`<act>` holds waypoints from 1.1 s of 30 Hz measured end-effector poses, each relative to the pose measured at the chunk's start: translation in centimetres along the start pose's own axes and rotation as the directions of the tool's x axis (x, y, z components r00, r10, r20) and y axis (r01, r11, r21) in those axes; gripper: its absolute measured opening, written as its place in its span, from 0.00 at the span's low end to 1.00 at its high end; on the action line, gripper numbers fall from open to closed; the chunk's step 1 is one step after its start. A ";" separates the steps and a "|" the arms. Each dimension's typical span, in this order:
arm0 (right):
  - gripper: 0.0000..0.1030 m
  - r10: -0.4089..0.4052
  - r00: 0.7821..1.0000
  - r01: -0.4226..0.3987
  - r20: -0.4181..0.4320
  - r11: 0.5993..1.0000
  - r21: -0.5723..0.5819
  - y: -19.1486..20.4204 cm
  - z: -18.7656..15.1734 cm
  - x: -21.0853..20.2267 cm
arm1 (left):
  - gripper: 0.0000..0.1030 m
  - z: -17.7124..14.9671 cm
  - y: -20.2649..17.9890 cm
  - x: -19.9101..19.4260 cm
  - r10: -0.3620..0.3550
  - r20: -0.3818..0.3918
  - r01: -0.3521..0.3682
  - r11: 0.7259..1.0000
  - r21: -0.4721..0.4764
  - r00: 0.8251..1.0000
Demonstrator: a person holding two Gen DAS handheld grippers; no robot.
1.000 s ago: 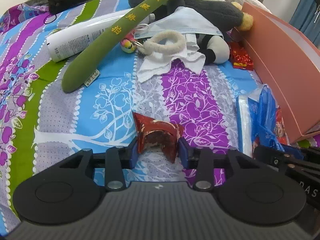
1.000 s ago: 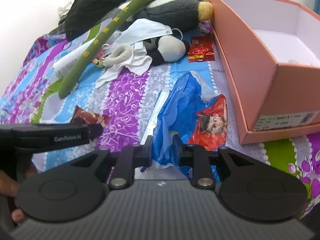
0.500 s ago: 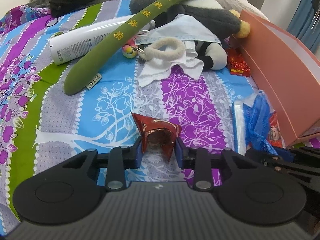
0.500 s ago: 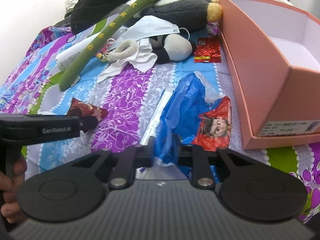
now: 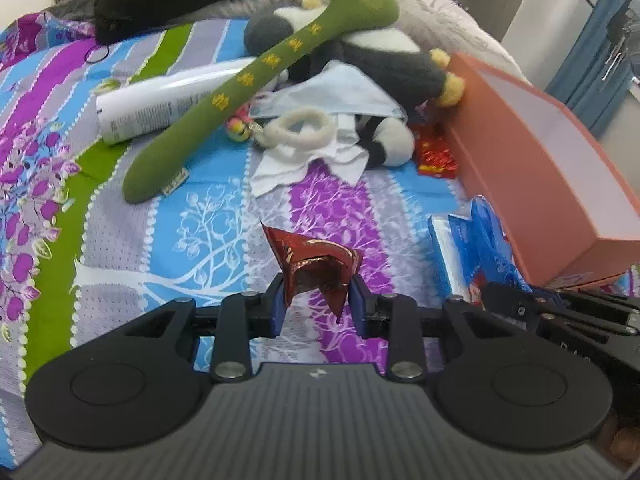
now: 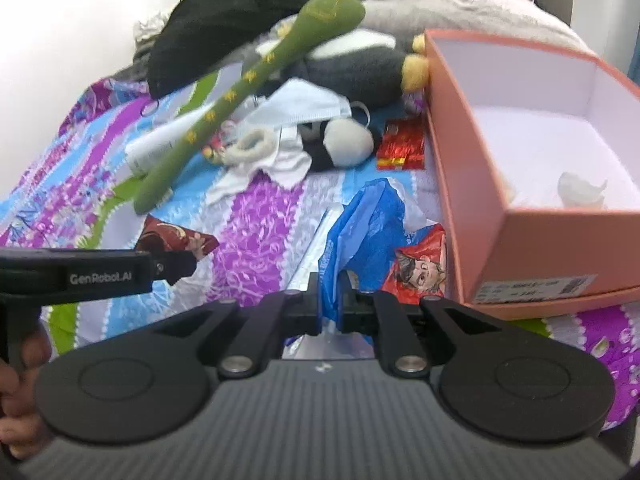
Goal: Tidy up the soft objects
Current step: 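Lift the red candy wrapper with the left gripper while the right gripper grasps the blue tissue pack, then carry wrapper and blue pack over the pink box and open both grippers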
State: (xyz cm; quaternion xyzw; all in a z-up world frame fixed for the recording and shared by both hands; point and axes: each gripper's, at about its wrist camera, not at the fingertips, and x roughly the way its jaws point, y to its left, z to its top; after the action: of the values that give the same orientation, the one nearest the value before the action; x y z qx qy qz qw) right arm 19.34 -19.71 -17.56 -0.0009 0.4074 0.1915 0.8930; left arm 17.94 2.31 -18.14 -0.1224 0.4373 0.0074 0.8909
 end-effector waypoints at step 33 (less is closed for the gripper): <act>0.10 -0.083 0.911 0.076 0.405 0.997 0.035 -5.7 11.6 -15.2 | 0.36 12.8 -11.9 -11.1 -0.202 0.238 0.164 0.972 0.170 0.950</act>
State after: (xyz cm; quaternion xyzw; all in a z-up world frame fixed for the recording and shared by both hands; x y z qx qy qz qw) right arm 20.71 -28.36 0.36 0.0303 0.2146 0.1472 0.9651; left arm 22.50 -5.32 0.58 -0.0942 0.3061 -0.0922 0.9428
